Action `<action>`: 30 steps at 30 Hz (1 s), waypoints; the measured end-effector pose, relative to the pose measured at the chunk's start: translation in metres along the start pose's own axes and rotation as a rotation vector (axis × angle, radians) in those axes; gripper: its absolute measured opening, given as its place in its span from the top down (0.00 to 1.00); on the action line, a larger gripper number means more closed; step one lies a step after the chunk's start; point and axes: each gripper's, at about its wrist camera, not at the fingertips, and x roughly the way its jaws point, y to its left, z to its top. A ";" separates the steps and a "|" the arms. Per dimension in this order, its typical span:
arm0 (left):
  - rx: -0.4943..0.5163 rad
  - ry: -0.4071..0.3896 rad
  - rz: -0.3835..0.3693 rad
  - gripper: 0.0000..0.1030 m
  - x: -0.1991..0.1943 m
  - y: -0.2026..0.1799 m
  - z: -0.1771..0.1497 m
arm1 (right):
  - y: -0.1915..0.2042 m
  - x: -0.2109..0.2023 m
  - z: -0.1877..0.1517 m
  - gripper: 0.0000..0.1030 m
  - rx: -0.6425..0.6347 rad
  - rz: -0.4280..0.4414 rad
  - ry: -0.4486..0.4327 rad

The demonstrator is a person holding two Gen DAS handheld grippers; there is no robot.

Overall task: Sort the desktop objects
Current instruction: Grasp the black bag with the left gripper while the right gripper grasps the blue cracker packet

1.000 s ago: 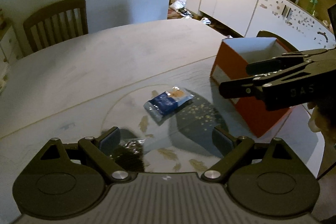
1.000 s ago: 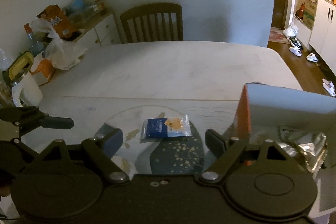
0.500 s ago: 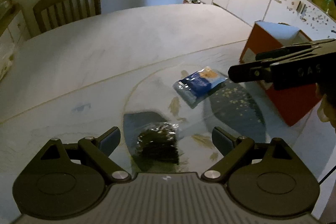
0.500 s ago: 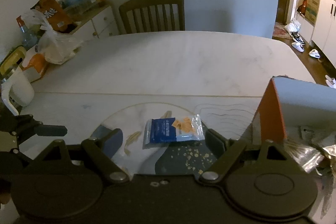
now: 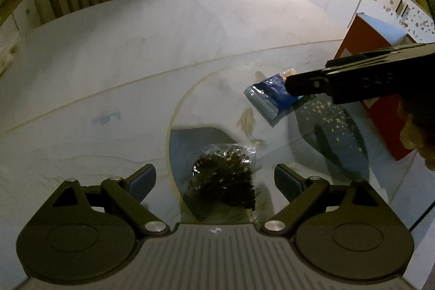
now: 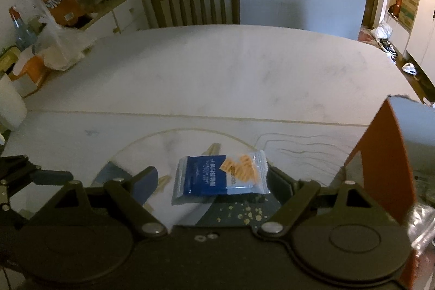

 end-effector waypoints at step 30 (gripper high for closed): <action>0.073 -0.072 0.056 0.31 0.012 -0.009 -0.014 | -0.006 0.045 -0.008 0.18 -0.035 -0.032 0.035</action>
